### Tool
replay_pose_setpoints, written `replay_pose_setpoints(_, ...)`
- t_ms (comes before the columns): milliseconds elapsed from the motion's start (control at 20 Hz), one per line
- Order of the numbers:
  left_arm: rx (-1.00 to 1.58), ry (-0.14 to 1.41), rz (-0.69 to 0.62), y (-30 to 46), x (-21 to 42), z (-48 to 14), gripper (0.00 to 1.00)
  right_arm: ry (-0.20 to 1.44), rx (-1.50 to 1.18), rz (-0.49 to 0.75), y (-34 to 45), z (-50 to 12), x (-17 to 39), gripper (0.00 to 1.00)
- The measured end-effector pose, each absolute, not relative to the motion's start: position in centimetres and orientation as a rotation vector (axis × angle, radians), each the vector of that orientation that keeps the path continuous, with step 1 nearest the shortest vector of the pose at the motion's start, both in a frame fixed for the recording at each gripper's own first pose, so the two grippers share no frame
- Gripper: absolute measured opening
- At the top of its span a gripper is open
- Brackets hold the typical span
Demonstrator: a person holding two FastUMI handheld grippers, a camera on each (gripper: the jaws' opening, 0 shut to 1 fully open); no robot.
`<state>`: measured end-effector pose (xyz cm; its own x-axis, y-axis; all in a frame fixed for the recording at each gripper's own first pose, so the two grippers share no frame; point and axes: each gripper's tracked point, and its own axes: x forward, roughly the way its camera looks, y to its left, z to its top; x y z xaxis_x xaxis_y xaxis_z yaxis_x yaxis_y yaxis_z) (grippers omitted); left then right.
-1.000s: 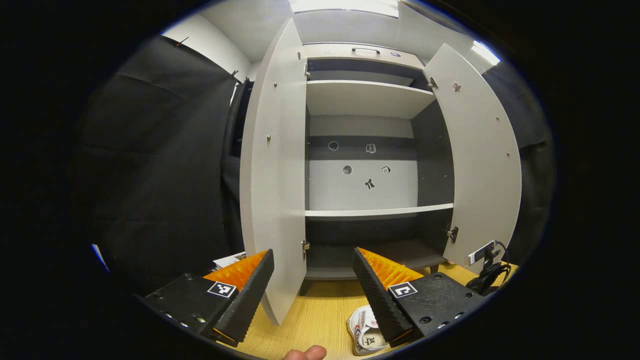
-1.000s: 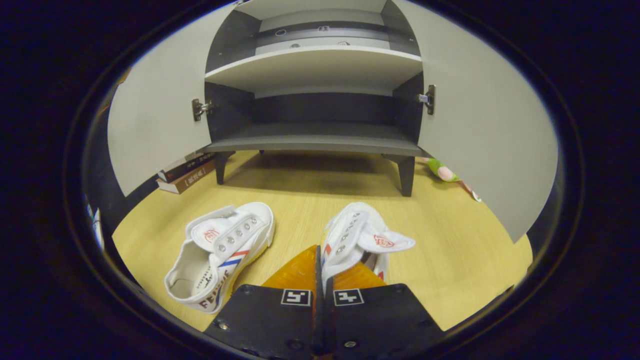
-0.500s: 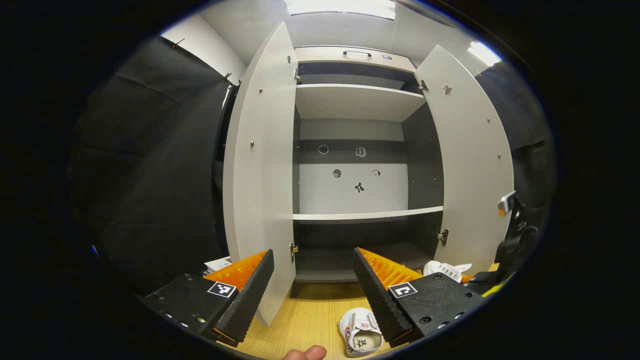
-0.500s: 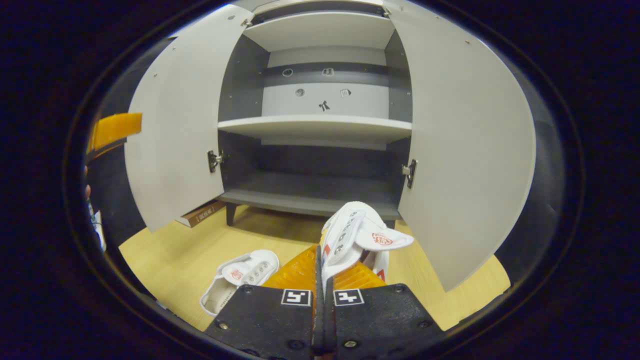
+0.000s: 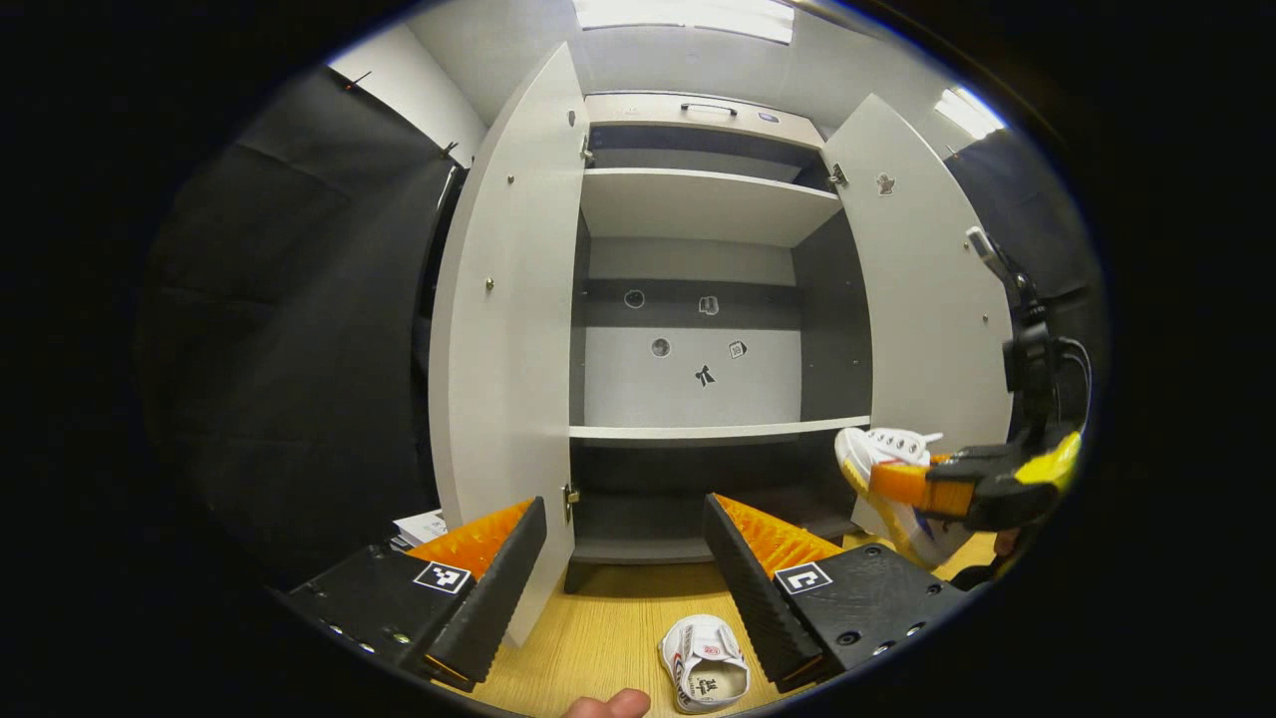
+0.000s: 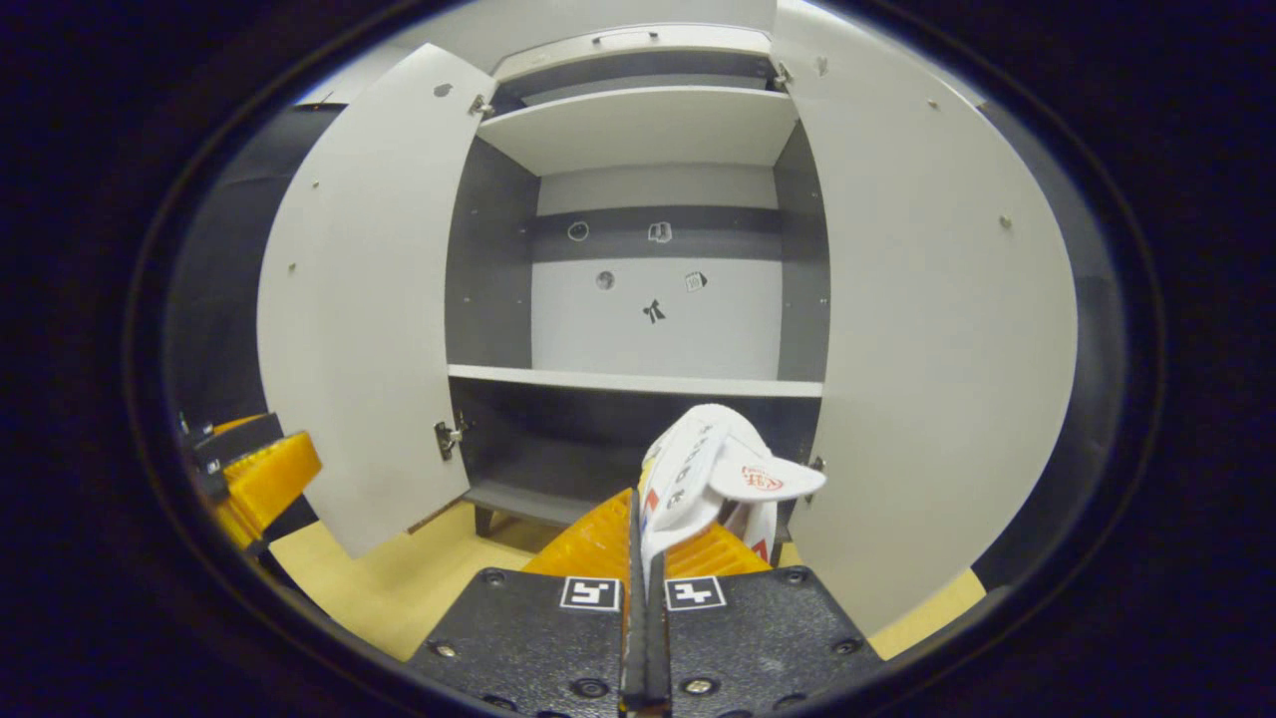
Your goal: Grab one shoe with the right hand and put it into the shoe cabinet, grab the other shoe with the left hand and put it into the shoe cabinet; then close the right door with the right hand and the left door with the left hand.
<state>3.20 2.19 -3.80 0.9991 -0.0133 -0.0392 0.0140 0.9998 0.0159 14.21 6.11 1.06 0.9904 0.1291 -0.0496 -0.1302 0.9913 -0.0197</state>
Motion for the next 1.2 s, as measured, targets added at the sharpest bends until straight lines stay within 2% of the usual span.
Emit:
replay_pose_setpoints(200,0.017,0.043,-0.013,2.4,3.1,-4.2,0.95,0.008,-0.049,0.144,6.6,6.3,17.4,0.04)
replay_pose_setpoints(500,0.033,0.044,-0.015,2.3,2.7,-4.4,0.95,0.022,-0.105,0.122,6.2,12.3,25.7,0.04)
replay_pose_setpoints(950,0.043,0.063,0.006,3.4,2.7,-4.8,0.95,0.24,-0.155,0.072,5.3,11.5,38.2,0.04)
replay_pose_setpoints(1200,0.038,0.083,0.029,4.3,2.8,-5.4,0.95,0.346,-0.139,0.055,4.9,10.4,42.0,0.04)
